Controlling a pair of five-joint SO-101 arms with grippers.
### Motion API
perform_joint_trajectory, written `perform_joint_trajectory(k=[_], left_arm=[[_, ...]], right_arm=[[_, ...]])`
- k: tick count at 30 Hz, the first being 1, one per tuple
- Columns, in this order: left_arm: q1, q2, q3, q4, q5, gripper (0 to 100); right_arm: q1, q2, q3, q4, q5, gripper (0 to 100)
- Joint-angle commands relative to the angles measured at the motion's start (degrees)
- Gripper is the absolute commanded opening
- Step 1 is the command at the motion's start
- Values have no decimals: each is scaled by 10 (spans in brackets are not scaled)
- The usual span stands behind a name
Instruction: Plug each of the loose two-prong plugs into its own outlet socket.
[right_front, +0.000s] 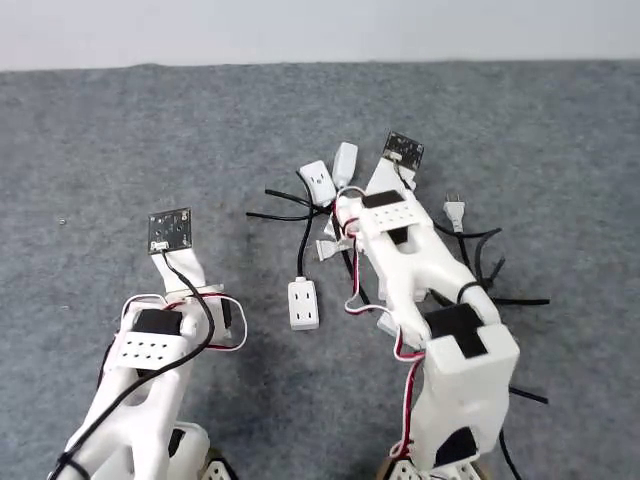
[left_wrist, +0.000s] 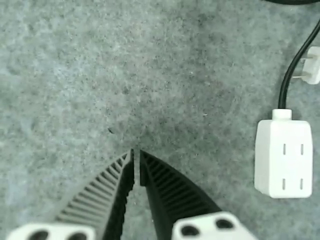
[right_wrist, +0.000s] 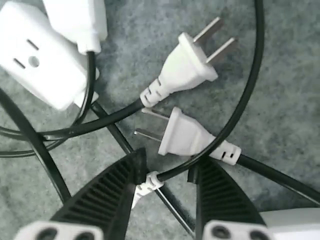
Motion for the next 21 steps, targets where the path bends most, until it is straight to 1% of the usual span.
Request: perform_joint_trajectory(k=[1,3,5,6,8,14,15,18,21], left_arm=[[2,-3,-2,-11,-4,15],[2,-3,-2,-11,-4,15],[2,-3,-2,-11,-4,15],[2,-3,-2,-11,-4,15],[2,-3,-2,-11,-4,15],[2,-3,-2,-11,-4,15],[2,-3,-2,-11,-4,15],[2,-3,-2,-12,-4,15],[2,-3,-2,-13,-4,15]], right_arm=[[5,16,-77,61,-6,139],[3,24,-98,89,-6,106],[2,23,-105,96,0,25],[4,19,-106,100,15,1],[7,4,-103,109,31,16],[7,-59,-90,141,35,9],[7,-70,-85,141,47,9],[3,-96,-70,145,121,8],[-4,-116,-66,182,192,8]])
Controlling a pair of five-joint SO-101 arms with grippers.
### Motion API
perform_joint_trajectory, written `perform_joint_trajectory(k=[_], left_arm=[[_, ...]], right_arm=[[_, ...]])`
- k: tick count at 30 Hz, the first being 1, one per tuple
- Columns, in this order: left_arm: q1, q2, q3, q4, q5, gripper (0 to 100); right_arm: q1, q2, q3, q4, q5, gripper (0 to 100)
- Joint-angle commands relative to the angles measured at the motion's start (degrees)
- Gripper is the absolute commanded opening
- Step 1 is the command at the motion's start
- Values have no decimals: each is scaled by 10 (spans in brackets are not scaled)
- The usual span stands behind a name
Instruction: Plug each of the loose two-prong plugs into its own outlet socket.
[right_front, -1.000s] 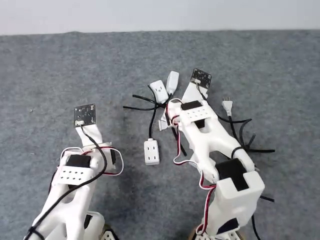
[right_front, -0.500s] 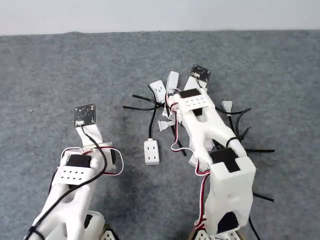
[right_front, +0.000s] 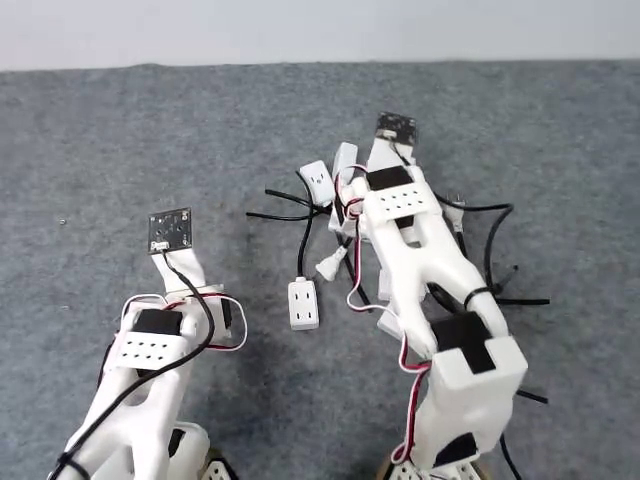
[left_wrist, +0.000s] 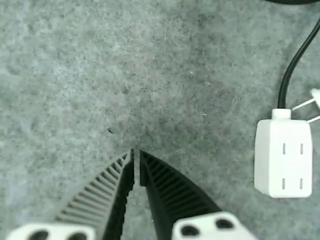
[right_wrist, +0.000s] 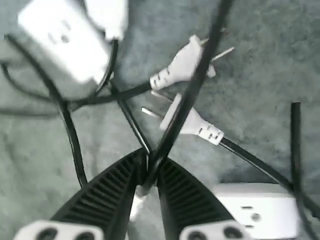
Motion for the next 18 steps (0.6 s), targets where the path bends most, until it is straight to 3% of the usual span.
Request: perform_joint_trajectory(k=[1,5,9,12,15,18], left_arm=[[2,-3,-2,-13,-4,15],[2,-3,-2,-13,-4,15],[2,-3,-2,-13,-4,15],[2,-3,-2,-13,-4,15],[2,-3,-2,-13,-4,15],[2,-3,-2,-12,-4,15]], right_arm=[[-7,-54,-4,45,89,8],[-1,-56,-4,86,135,8],[15,-55,-4,57,138,11],[14,-41,-4,40,134,72],[12,-11,-9,13,68,138],[12,18,-26,4,-11,124]])
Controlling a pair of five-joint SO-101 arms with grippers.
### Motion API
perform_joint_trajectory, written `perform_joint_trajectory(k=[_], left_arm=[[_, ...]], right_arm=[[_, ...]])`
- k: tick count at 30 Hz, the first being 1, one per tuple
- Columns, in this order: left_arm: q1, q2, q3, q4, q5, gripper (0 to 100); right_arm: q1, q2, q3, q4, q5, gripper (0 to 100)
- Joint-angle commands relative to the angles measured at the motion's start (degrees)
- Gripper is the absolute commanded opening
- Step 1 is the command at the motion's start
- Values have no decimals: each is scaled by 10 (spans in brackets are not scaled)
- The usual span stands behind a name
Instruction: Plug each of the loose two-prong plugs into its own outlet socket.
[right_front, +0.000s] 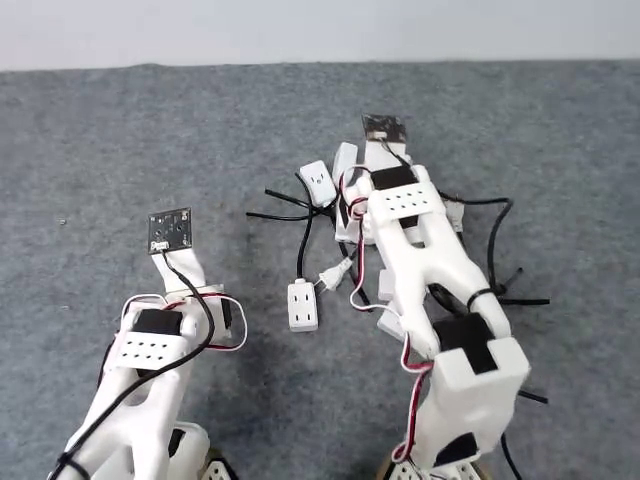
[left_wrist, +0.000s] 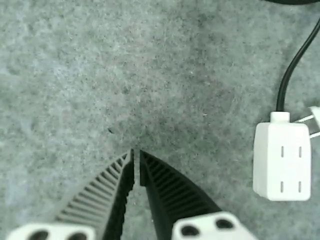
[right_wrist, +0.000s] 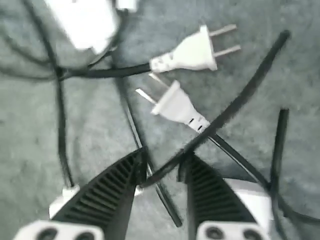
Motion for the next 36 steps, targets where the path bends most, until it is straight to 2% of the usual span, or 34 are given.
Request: perform_joint_trajectory(k=[1,5,15,28,32,36], left_arm=[[2,-3,-2,-12,-4,15],[2,-3,-2,-12,-4,15],[2,-2,-3,-12,-5,15],[2,-2,-3,-12,-5,15],[2,-2,-3,-12,-5,15],[2,-2,-3,-11,-5,15]], right_arm=[[3,13,-33,-13,-84,111],[-7,24,-40,7,-135,99],[-44,30,-74,69,-197,113],[-58,56,-75,80,-200,114],[-59,87,-85,72,-200,144],[-59,92,-98,80,-200,99]])
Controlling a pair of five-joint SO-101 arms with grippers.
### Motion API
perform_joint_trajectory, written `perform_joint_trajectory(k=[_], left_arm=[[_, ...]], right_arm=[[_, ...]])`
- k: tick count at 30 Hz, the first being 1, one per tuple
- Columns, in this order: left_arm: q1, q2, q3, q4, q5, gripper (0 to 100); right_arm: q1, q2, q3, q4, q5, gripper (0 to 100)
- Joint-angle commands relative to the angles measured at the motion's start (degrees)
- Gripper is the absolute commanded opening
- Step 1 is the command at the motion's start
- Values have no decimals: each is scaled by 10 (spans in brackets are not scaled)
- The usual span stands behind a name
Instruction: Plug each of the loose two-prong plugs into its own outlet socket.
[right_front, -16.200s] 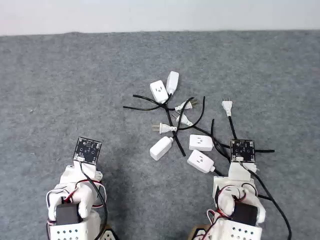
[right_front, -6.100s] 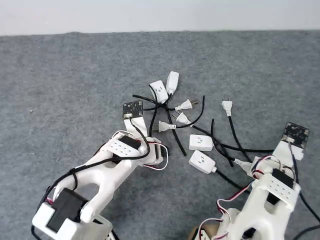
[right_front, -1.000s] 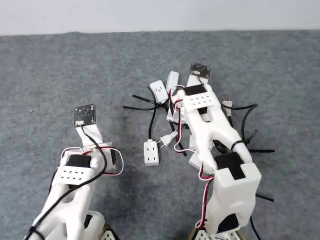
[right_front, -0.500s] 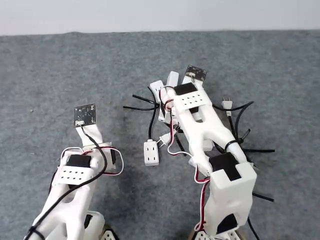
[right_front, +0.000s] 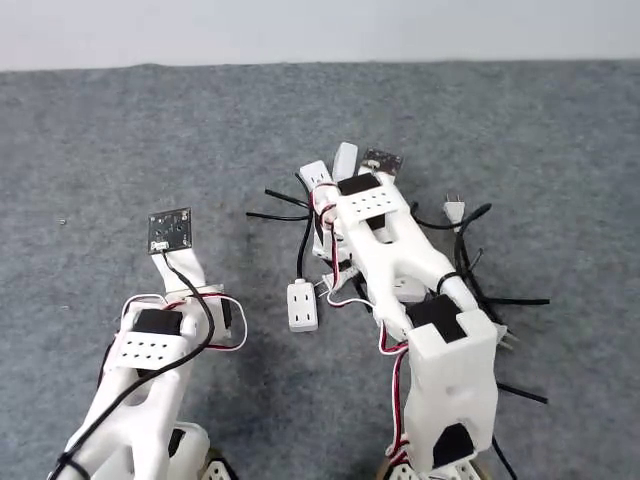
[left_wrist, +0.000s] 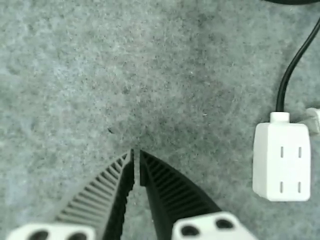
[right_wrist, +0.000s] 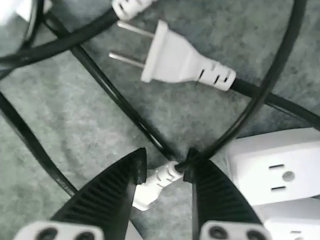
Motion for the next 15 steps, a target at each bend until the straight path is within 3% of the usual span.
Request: perform_joint_trajectory(k=[1,8,15], left_arm=[[2,-2,-3,-11,-5,15],[2,-2,-3,-11,-5,15],[1,-2,-3,-11,-5,15]], right_arm=[[-7,-11,-36,5,-6,87],[-7,-15,-39,5,17,8],[0,-47,-38,17,62,8]])
